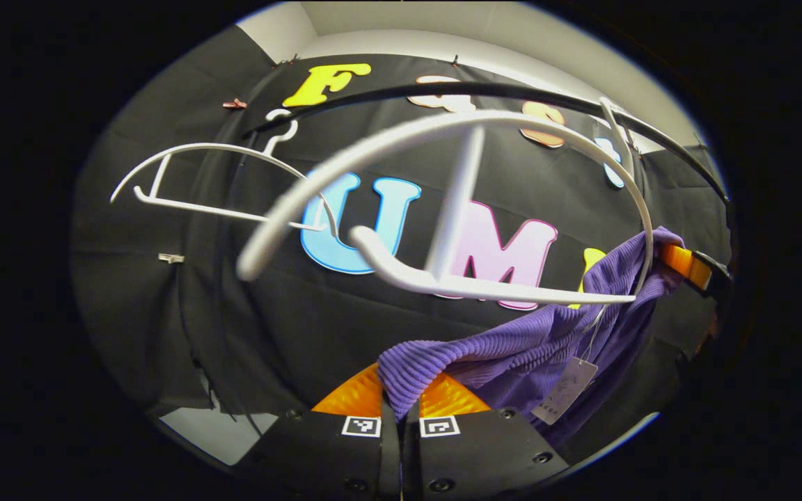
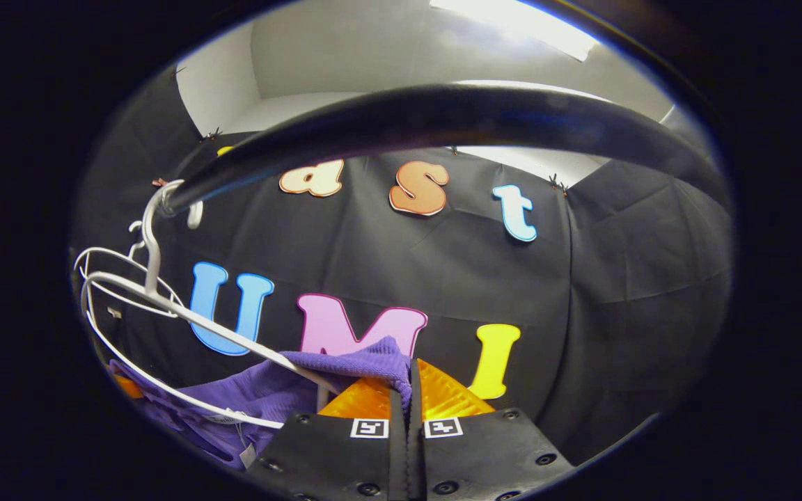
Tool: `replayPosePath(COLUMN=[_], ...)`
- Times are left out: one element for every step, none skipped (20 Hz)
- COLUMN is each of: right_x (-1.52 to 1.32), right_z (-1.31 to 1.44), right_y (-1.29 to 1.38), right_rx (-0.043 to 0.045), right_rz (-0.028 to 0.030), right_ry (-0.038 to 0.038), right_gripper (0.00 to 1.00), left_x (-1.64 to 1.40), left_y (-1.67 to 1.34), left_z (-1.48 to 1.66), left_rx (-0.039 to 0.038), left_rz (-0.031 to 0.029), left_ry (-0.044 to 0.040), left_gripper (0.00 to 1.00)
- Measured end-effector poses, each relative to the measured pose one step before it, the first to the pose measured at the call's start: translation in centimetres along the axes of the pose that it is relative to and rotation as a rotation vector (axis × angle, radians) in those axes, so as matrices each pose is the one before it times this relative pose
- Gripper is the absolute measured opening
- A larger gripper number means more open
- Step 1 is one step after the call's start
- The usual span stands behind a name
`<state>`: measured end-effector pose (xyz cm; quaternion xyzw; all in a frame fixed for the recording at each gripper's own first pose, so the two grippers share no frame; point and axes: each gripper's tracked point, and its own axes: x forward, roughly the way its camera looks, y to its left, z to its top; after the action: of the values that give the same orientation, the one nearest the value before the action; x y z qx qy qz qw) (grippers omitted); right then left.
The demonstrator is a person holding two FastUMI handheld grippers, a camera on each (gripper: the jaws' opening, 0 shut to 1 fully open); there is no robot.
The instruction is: Grasp the clothes on the hanger with both hands and then place them into the laundry hamper below.
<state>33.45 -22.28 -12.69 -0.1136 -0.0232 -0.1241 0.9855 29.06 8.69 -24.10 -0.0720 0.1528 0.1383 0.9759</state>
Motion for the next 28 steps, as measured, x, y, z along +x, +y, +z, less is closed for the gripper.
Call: replayPosePath(right_x=[-0.157,-0.139,-0.225,-0.117,-0.167,-0.236,-0.300,-0.215,-0.306,-0.279,-0.052,-0.167,-0.053,-0.428,-1.083,-0.848,-0.660,-0.752,-0.887,-0.791,-0.186,-0.180,-0.092,-0.092,-0.151,-0.090,-0.105,-0.016], right_z=[-0.658,-0.695,-0.835,-0.877,-0.878,-0.981,-0.987,-1.200,-1.144,-1.214,-0.939,-0.805,-0.564,-0.299,0.003,-0.224,0.063,0.132,-0.028,-0.240,-0.545,-0.460,-0.400,-0.470,-0.346,-0.386,-0.467,-0.496], right_y=[-0.530,-0.430,-0.415,-0.399,-0.259,0.003,0.023,-0.003,-0.030,-0.083,0.653,0.149,0.292,0.379,0.535,0.918,1.469,1.893,2.326,2.285,1.667,1.565,1.081,1.293,1.209,1.077,0.630,0.463], right_rx=[-0.00561,0.00143,-0.01137,-0.01743,-0.01787,-0.01465,-0.01448,-0.01450,-0.00934,-0.01230,-0.00405,0.00717,0.01970,0.01863,0.01513,0.00403,0.00835,0.01803,0.03697,0.04052,0.02629,0.00759,0.00282,0.00678,0.01370,0.01328,0.00618,0.00021], right_rz=[-0.01024,-0.00853,-0.00969,-0.01019,-0.00127,0.00432,0.00431,0.00452,0.00484,0.00275,0.00580,0.00685,0.01776,0.01880,0.02740,0.03432,0.05368,0.06209,0.07717,0.07174,0.05877,0.04581,0.03502,0.03289,0.03280,0.02540,0.01935,0.01097], right_ry=[0.02013,0.02073,0.01956,0.01956,0.02046,0.02383,0.02243,0.02448,0.02396,0.02841,0.02883,0.02058,0.00922,0.00603,0.00358,0.00405,-0.00276,0.00402,0.00732,0.01333,0.01811,0.01454,0.01441,0.01743,0.01306,0.01362,0.01609,0.01646], right_gripper=[0.04,0.04,0.04,0.04,0.04,0.04,0.04,0.04,0.04,0.04,0.04,0.04,0.04,0.04,0.04,0.04,0.04,0.04,0.04,0.04,0.04,0.04,0.04,0.04,0.04,0.04,0.05,0.05], left_x=[0.242,-0.001,-0.081,-0.101,0.058,-0.034,0.027,-0.238,0.074,0.203,0.050,-0.273,-0.102,-0.309,-0.339,-0.182,-0.365,-0.509,-0.472,-0.363,-0.389,-0.207,-0.140,-0.251,-0.371,-0.556,-0.288,0.082], left_y=[-0.808,-0.766,-0.864,-0.790,-0.610,-0.603,-0.526,-0.414,-0.301,-0.372,-0.464,-0.270,-0.356,-0.407,-0.312,-0.632,-0.286,-0.167,0.001,0.045,0.105,0.267,0.200,0.317,0.366,0.403,0.300,0.315], left_z=[-0.406,-0.357,-0.237,-0.257,-0.335,-0.364,-0.346,-0.498,-0.448,-0.573,-0.497,-1.164,-0.387,-0.304,-0.129,0.403,-0.282,-0.345,-0.360,-0.271,-0.344,-0.273,-0.252,-0.110,-0.151,-0.288,-0.288,-0.017], left_rx=[0.00000,0.00056,0.00050,0.00366,0.00716,0.00723,0.00452,0.00314,-0.00030,-0.00239,-0.00113,0.00076,0.00388,0.00485,0.00413,0.00315,0.00253,0.00240,0.00110,-0.00110,-0.00275,-0.00481,-0.00394,-0.00389,-0.00284,-0.00480,-0.00466,-0.00480], left_rz=[-0.01803,-0.01793,-0.02031,-0.01728,-0.01536,-0.01379,-0.01525,-0.01253,-0.00960,-0.01001,-0.00839,-0.00809,-0.00609,-0.00766,-0.00569,-0.00576,-0.00694,-0.00224,-0.00121,0.00131,0.00462,0.00709,0.00649,0.00794,0.00734,0.01065,0.00822,0.00796], left_ry=[0.01494,0.00774,0.00626,0.00585,0.00649,0.00959,0.01040,0.01329,0.01250,0.01524,0.01413,0.01200,0.00836,0.00441,0.00280,0.00233,0.00447,0.00534,0.00796,0.00738,0.00554,0.00591,0.00420,0.00602,0.00507,0.00320,0.00542,0.00415], left_gripper=[0.06,0.06,0.06,0.06,0.06,0.06,0.06,0.06,0.06,0.06,0.06,0.06,0.06,0.06,0.06,0.06,0.06,0.06,0.06,0.06,0.06,0.06,0.06,0.06,0.06,0.06,0.06,0.06])
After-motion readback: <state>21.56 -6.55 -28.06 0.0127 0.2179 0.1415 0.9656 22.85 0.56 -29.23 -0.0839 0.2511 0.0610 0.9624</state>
